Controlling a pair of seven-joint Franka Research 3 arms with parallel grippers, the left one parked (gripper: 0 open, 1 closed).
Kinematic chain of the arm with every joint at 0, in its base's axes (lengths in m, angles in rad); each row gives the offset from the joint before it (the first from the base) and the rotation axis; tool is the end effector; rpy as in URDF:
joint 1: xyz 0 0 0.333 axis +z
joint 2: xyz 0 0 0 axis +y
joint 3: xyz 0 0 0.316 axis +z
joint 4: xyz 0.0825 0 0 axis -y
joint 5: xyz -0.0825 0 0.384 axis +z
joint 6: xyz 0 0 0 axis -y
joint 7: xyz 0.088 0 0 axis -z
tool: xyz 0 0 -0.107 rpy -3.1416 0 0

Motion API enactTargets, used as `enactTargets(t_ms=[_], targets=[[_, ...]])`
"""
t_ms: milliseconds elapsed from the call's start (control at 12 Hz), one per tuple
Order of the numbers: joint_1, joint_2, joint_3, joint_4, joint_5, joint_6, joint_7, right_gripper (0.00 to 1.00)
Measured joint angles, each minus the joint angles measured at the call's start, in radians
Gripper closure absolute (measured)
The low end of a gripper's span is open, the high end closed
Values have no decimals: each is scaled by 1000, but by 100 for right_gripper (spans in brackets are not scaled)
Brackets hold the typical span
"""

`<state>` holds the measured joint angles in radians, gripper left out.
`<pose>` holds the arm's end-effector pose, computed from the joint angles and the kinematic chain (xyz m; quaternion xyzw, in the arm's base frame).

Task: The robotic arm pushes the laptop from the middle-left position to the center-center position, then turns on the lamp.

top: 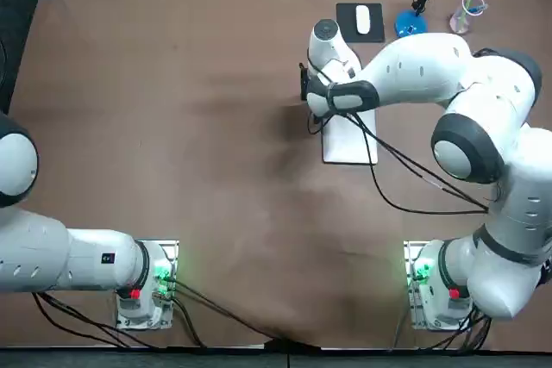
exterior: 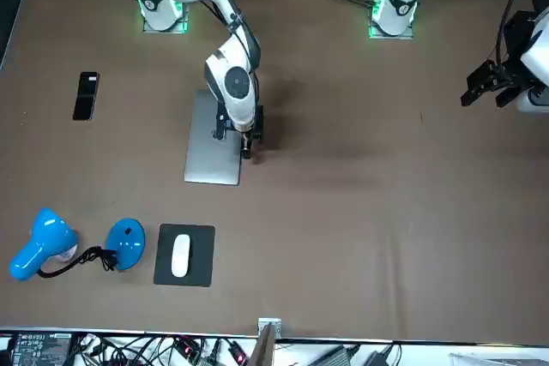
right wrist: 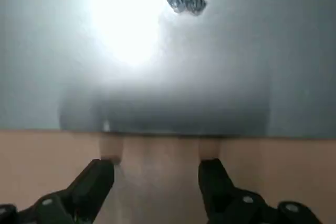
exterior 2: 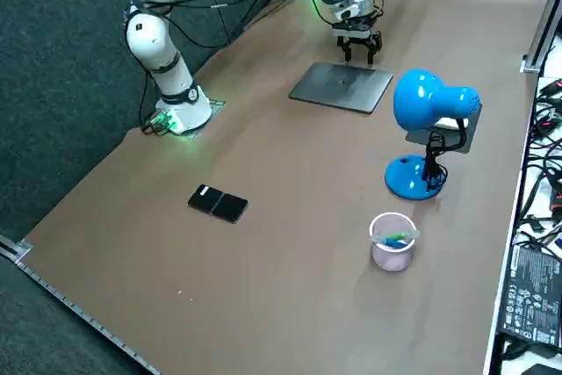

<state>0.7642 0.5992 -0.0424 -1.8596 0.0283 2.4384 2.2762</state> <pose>0.4783 0.4230 0.1931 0.7077 -0.7064 0.0022 0.0100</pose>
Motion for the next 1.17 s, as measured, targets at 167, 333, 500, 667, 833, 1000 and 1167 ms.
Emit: enactTargets(t_ms=[167, 333, 500, 667, 833, 1000, 1167], targets=[[1, 4, -6, -1, -3, 0, 0, 0], [1, 7, -7, -10, -3, 17, 0, 0], [2, 7, -9, -33, -3, 51, 3, 0], [2, 6, -12, -42, -3, 69, 6, 0], [2, 2, -19, -50, -3, 70, 9, 0], [1, -13, -29, -79, -3, 94, 17, 0], [2, -20, -36, -93, -3, 103, 22, 0]])
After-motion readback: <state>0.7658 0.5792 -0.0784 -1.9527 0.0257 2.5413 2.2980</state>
